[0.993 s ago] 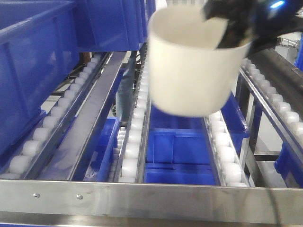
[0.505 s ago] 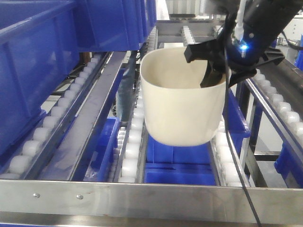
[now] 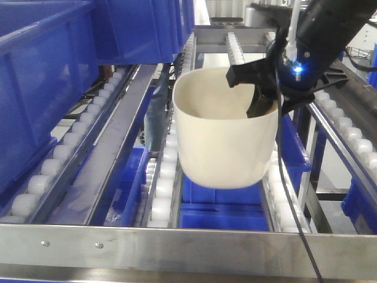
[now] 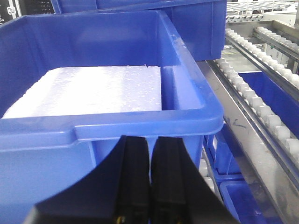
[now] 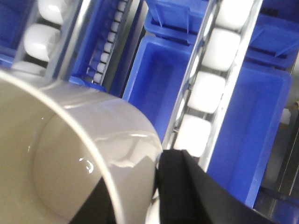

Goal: Move white bin to right shelf second layer
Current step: 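Open the right gripper and lift it away from the bin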

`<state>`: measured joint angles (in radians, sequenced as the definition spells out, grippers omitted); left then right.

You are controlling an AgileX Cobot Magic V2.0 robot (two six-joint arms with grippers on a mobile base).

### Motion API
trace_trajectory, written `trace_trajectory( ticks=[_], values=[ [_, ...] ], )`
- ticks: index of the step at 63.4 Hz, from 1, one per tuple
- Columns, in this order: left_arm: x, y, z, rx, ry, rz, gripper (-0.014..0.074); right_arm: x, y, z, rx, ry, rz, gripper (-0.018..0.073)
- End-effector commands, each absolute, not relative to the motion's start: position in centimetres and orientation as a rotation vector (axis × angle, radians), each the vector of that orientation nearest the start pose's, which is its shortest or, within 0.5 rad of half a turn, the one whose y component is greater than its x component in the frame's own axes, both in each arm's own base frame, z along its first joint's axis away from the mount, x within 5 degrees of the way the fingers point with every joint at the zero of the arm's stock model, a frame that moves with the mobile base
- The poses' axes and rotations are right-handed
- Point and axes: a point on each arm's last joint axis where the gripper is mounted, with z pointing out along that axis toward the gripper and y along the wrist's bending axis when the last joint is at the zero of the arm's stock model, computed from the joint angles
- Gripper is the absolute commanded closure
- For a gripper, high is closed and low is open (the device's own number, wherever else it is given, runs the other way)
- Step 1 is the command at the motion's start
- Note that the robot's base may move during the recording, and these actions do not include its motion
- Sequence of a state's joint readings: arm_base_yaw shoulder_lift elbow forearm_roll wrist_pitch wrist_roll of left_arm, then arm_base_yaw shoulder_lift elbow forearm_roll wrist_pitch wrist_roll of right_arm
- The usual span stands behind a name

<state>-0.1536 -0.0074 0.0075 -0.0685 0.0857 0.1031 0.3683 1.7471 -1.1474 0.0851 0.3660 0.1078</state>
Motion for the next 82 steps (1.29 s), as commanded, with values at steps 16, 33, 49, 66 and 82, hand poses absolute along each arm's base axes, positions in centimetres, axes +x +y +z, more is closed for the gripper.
trace_trajectory(
  ticks=[16, 33, 49, 66, 82],
  values=[
    [5.6, -0.9, 19.9, 0.139, 1.501, -0.107, 0.0512, 35.4, 13.8, 25.1, -0.227, 2.314, 0.306, 0.0503],
    [5.6, -0.9, 19.9, 0.139, 1.501, -0.107, 0.0512, 35.3, 13.7, 25.7, -0.223, 2.291, 0.311, 0.0262],
    [5.6, -0.9, 19.9, 0.139, 1.501, -0.107, 0.0512, 34.9, 13.6, 27.6, -0.216, 2.22, 0.326, 0.0071],
    [5.6, -0.9, 19.9, 0.139, 1.501, -0.107, 0.0512, 32.8, 12.8, 31.6, -0.207, 2.113, 0.35, 0.0111],
    [5.6, -0.9, 19.9, 0.139, 1.501, -0.107, 0.0512, 26.5, 8.7, 34.7, -0.128, 1.874, 0.352, 0.0501]
  ],
)
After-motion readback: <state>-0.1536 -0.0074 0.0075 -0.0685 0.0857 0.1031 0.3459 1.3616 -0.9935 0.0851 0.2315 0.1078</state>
